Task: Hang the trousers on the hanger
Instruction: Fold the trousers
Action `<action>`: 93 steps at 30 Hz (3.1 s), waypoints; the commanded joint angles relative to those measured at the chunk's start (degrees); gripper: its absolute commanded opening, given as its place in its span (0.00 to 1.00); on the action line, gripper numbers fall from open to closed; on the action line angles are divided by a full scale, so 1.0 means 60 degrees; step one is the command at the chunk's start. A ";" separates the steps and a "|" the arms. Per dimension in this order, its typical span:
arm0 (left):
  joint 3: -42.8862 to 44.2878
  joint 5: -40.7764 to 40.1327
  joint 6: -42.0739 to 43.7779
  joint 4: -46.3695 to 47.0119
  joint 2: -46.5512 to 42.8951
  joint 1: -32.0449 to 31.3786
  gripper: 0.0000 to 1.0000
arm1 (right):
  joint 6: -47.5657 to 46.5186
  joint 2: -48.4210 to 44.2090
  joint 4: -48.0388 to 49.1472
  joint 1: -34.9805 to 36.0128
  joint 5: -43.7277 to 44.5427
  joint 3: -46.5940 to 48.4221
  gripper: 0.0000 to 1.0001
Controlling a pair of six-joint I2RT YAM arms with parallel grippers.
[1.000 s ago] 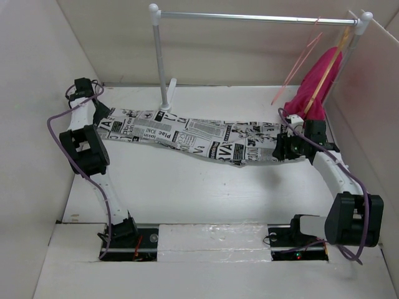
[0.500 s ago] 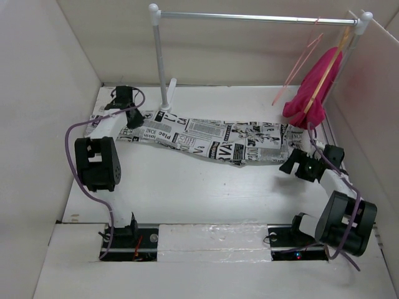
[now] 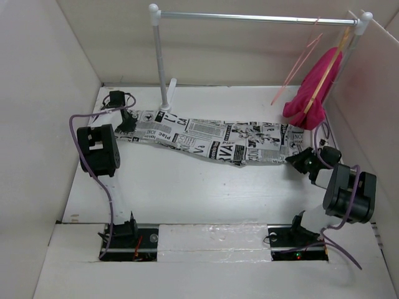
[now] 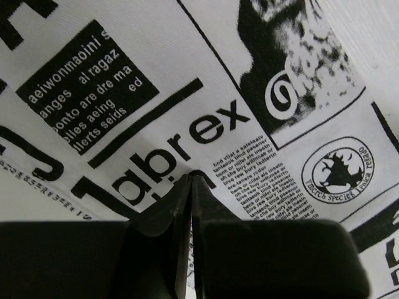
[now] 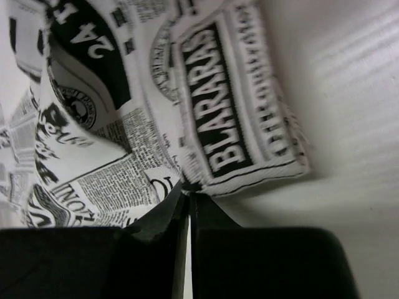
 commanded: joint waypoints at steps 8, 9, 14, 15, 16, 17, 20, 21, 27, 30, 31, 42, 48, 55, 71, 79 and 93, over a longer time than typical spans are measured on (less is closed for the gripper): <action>-0.0704 -0.0824 0.0605 -0.1896 -0.0017 0.0496 0.00 | -0.2708 -0.2551 -0.3908 -0.1796 0.0665 -0.0606 0.00; -0.1011 -0.0824 0.0575 -0.1853 -0.0439 0.0498 0.00 | -0.3147 -0.3035 -0.5350 -0.2133 0.0724 -0.0622 0.00; -0.2843 -0.1087 0.0370 -0.1867 -0.1642 0.0630 0.00 | -0.5697 -0.5836 -0.8245 -0.4158 0.0345 -0.0330 0.12; -0.3150 -0.1189 0.0268 -0.1853 -0.2210 0.0630 0.00 | -0.5918 -0.5809 -0.8772 -0.4158 0.0387 -0.0140 0.33; -0.3661 -0.1190 0.0267 -0.1722 -0.2564 0.0630 0.00 | -0.5906 -0.5707 -0.8763 -0.4158 0.0271 -0.0211 0.65; -0.3811 -0.1147 0.0267 -0.1721 -0.2828 0.0630 0.00 | -0.5978 -0.5430 -0.8690 -0.4158 0.0169 -0.0270 0.76; -0.3930 -0.1000 0.0180 -0.1707 -0.4190 0.0339 0.00 | -0.6565 -0.4931 -0.8880 -0.4799 0.0008 0.0008 0.92; -0.3886 -0.0768 0.0107 -0.1634 -0.4556 0.0090 0.00 | -0.6507 -0.4871 -0.8662 -0.4933 -0.0095 -0.0007 0.94; -0.3068 -0.0295 -0.0289 -0.0958 -0.5894 -0.2853 0.00 | -0.4868 -0.3689 -0.5504 -0.4935 -0.0768 -0.0709 0.99; -0.2567 -0.0123 -0.0318 -0.1062 -0.5528 -0.4011 0.00 | -0.3827 -0.2911 -0.4298 -0.4525 -0.1194 -0.0988 0.96; -0.2625 -0.0164 -0.0362 -0.0917 -0.5497 -0.4260 0.00 | -0.3623 -0.2473 -0.4106 -0.4147 -0.1296 -0.1003 0.94; -0.3327 -0.0356 -0.0333 -0.0184 -0.5452 -0.6152 0.00 | -0.2375 -0.3679 -0.3539 -0.1920 -0.2485 -0.0493 0.00; -0.4426 0.0112 -0.0231 0.0622 -0.5279 -0.6240 0.00 | -0.3004 -0.7035 -0.7435 0.1563 0.0794 0.2904 0.00; -0.4662 0.0142 -0.0435 0.1193 -0.4472 -0.7732 0.00 | -0.3897 -0.7698 -0.9771 0.2083 0.2555 0.5571 0.00; -0.1075 0.2150 -0.1446 0.1445 -0.0238 -1.1453 0.00 | -0.5818 -0.6541 -1.2498 0.2083 0.1840 1.0249 0.00; -0.2551 0.0936 -0.0833 0.0452 -0.4174 -0.9628 0.16 | -0.4077 -0.5810 -1.0082 0.5241 0.2504 0.9265 0.00; -0.0328 0.0173 0.0179 -0.1164 -0.8557 -0.3049 0.18 | -0.3430 0.0290 -0.6947 1.0840 0.5104 1.1796 0.00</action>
